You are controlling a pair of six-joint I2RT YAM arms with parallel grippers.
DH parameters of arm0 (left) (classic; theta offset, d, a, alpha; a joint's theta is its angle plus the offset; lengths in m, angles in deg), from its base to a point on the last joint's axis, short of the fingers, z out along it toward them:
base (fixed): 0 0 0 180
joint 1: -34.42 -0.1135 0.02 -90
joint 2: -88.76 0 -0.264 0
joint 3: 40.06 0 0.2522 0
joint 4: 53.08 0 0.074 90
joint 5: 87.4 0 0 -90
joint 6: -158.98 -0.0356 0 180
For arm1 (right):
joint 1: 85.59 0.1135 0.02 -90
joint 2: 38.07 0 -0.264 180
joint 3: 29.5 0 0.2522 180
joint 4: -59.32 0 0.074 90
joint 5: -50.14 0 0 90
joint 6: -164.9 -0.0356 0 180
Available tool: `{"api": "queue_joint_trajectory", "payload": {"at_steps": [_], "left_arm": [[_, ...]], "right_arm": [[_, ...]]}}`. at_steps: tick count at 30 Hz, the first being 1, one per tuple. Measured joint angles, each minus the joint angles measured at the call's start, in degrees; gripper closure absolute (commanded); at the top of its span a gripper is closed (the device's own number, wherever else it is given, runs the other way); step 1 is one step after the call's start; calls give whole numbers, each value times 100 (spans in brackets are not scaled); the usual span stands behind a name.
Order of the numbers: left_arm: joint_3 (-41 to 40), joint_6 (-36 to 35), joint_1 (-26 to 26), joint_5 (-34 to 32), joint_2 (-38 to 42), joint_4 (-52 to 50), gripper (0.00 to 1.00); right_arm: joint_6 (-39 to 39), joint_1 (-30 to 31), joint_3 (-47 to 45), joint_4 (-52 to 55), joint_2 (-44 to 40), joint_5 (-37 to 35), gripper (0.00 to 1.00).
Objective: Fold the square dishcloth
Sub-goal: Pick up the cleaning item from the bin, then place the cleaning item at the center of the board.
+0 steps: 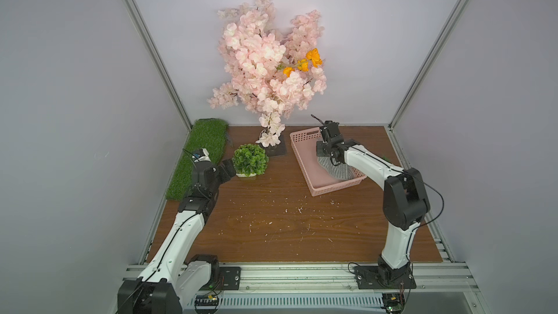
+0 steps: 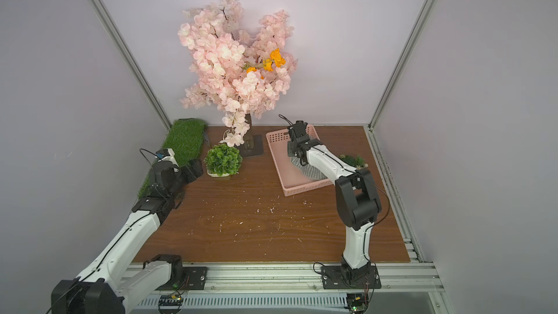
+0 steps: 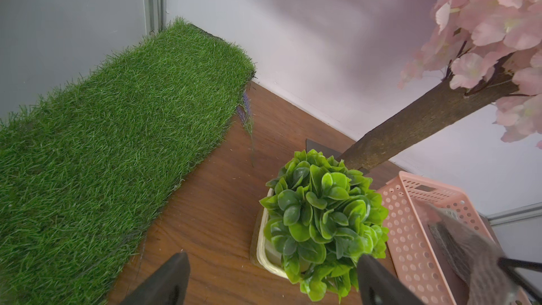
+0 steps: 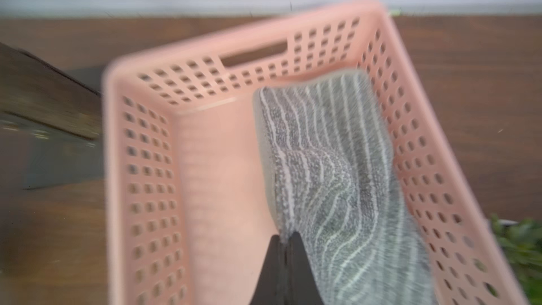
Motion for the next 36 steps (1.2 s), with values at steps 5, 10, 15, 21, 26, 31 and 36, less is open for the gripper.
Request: {"api": "queue_joint_trajectory", "payload": {"at_steps": [5,10,15,21,26,31,36], "left_arm": [[0,39,7,96,2,-13,7],[0,125,11,166,4,-26,3],[9,243,15,190,17,-92,3],[249,363,15,219,17,-140,2],[422,452,17,197,17,-173,2],[505,496,17,175,17,-258,1],[505,514,17,177,15,-284,1]], "right_arm": [[221,227,46,133,-804,39,100],[442,682,4,363,-1316,122,100],[592,1392,-39,651,-1788,162,100],[686,2334,-28,1010,-2107,151,100],[708,2946,-57,1292,-2024,125,100],[638,3504,-409,1342,-1810,240,100],[546,3825,-811,1314,-1550,619,100]]}}
